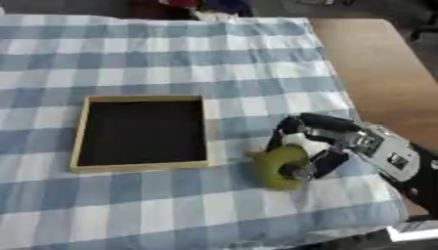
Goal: Pick up objects on the table and place them in the box.
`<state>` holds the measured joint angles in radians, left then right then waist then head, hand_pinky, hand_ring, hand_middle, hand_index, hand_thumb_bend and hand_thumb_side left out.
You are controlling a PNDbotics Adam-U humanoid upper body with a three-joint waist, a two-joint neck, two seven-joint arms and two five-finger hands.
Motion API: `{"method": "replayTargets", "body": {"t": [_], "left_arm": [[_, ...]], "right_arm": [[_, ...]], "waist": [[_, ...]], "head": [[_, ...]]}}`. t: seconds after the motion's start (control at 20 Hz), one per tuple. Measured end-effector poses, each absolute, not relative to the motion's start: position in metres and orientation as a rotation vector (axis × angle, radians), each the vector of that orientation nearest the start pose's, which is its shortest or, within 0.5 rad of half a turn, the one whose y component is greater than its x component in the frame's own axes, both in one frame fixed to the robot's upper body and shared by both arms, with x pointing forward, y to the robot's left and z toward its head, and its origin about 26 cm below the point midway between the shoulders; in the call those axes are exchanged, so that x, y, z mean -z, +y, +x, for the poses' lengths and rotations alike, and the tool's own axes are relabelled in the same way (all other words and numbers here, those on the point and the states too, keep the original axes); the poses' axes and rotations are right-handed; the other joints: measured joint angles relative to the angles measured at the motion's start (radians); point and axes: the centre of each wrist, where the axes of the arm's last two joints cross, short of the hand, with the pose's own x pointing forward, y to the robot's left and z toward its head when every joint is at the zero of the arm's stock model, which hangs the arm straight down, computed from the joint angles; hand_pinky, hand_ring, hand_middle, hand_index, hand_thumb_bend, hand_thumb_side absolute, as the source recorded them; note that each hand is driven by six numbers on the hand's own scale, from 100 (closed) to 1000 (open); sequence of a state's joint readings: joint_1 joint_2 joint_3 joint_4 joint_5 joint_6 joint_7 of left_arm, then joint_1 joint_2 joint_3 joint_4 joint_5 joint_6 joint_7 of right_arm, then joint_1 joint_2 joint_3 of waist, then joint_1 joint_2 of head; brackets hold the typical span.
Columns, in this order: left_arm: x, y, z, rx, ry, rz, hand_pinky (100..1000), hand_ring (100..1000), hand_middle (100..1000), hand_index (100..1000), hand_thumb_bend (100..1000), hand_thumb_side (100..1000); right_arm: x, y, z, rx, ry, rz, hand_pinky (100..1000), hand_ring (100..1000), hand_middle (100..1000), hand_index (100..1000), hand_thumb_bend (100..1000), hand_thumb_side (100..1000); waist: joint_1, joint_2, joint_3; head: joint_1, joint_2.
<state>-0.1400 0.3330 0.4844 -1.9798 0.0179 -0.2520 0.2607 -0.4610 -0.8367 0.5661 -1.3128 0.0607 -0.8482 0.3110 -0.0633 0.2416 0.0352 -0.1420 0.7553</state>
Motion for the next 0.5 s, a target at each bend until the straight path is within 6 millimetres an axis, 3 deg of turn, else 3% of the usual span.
{"method": "replayTargets", "body": {"t": [0.5], "left_arm": [[-0.1887, 0.3947, 0.2544, -0.25, -2.415, 0.794, 636, 494, 691, 811, 100, 557]], "right_arm": [[-0.0818, -0.3507, 0.3574, -1.72, -1.918, 0.075, 700, 531, 448, 699, 100, 100]], "waist": [[0.0, 0.0, 0.0]], "head": [[-0.001, 0.0]]}}
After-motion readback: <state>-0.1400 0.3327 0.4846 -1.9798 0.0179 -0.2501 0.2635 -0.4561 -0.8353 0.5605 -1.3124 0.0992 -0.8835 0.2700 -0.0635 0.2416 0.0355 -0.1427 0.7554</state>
